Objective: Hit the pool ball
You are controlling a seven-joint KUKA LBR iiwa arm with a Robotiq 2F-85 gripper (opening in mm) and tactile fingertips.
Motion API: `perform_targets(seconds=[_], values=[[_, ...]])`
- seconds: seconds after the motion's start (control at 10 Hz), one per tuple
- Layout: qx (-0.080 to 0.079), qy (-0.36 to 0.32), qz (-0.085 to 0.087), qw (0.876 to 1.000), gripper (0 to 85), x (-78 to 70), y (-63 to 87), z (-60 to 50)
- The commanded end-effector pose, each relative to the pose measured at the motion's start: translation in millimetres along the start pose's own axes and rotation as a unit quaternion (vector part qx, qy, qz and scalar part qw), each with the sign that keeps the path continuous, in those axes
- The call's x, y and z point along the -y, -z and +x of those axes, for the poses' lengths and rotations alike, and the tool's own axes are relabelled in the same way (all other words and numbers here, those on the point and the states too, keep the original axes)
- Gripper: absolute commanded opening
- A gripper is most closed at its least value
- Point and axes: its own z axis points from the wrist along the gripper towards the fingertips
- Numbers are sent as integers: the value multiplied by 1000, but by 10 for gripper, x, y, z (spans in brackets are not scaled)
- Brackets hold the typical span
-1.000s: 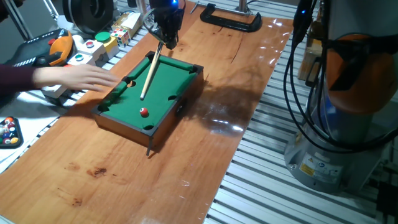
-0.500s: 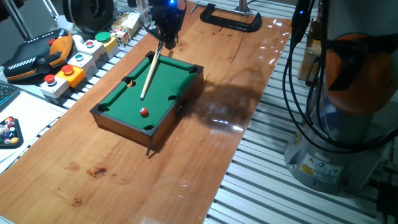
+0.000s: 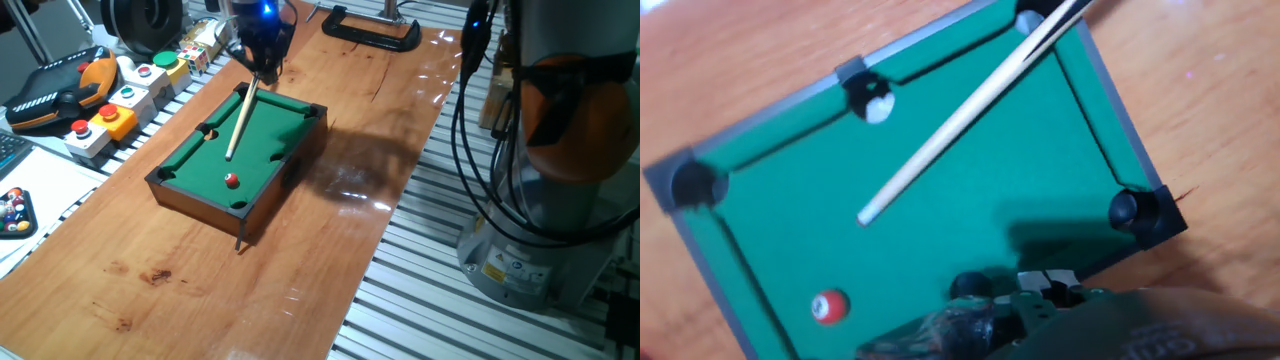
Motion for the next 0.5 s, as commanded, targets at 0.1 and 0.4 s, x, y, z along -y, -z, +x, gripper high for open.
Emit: perform_targets(seconds=[0.1, 0.4], values=[[-12, -57, -9, 998, 7, -44, -60, -39], [-34, -103, -33, 994, 7, -63, -177, -120]])
